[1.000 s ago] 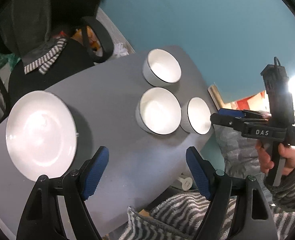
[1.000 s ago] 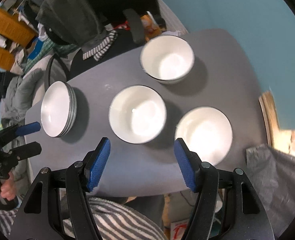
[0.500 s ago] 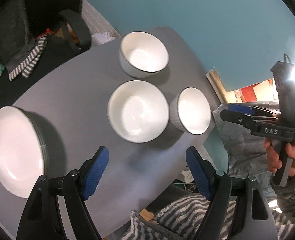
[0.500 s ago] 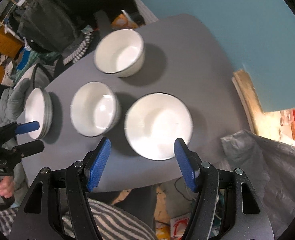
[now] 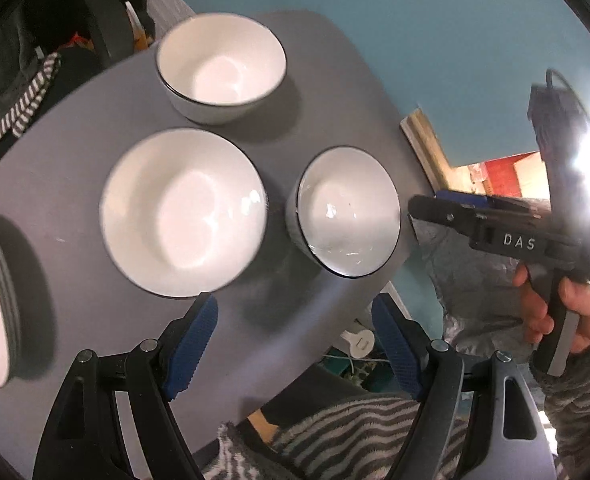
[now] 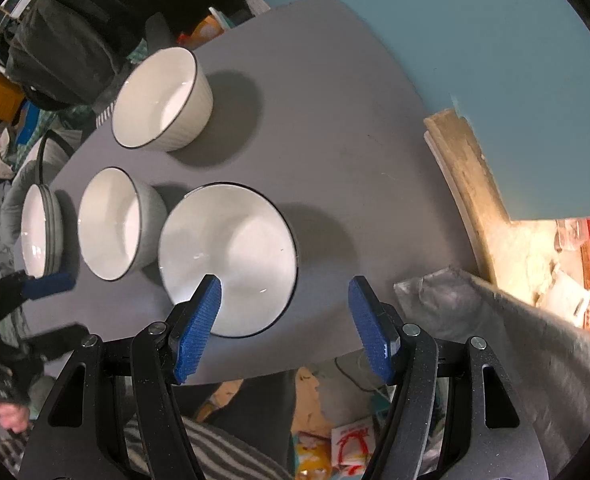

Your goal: Organize plates and bowls

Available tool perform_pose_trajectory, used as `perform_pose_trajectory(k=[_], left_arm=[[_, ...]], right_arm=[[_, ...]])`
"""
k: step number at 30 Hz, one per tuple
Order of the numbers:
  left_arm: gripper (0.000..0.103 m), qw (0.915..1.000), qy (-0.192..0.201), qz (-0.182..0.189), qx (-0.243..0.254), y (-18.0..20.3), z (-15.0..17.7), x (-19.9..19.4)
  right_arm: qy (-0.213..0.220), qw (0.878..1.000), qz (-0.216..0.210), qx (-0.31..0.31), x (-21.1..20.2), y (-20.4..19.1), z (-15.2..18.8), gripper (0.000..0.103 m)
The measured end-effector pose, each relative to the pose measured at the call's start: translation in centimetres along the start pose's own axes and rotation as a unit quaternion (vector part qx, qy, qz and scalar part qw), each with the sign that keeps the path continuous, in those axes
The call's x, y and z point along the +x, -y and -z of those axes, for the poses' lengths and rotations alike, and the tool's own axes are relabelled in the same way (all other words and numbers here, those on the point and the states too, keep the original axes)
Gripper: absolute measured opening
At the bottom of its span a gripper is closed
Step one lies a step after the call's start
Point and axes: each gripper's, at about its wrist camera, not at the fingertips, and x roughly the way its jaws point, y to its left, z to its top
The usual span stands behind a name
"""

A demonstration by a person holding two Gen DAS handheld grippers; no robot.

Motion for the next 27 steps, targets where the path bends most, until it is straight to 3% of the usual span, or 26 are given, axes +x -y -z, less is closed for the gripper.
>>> perform_pose_trajectory(k=[7,14,22,24,26,27], left_arm=[[0.081,0.9997,-0.014,-0.015,-0.017,2.0,0.1,2.8],[0.081,0.9956,0.011,-0.019,-0.092,1.6,0.7,3.3],[0.081,0.9812,0.037,-0.017,-0.188,0.0,1.1,3.4],[0.081,0.9793,0.043,-0.022,-0.197,0.0,1.0,3.3],[0.081,0.9786,0.049,-0.026,-0.198,0.0,0.9,3.3],[0.081,0.9779,0.048,-0.031,-0.201,0.0,0.7,3.5]], right_arm=[[-0.017,0.999,0.006,-0.039,1.5,0.3,-1.4,0.066],[-0.033,0.997,0.009,-0.065,2.7,0.3,-2.6,0.066],[-0.048,0.993,0.008,-0.107,3.4,-0.6,-3.4,0.065],[-0.053,0.992,0.0,-0.113,3.8,-0.8,-3.7,0.064],[-0.059,0.991,-0.008,-0.116,4.2,-1.0,-4.0,0.051],[-0.062,0.991,-0.011,-0.117,4.3,-1.0,-4.0,0.049]])
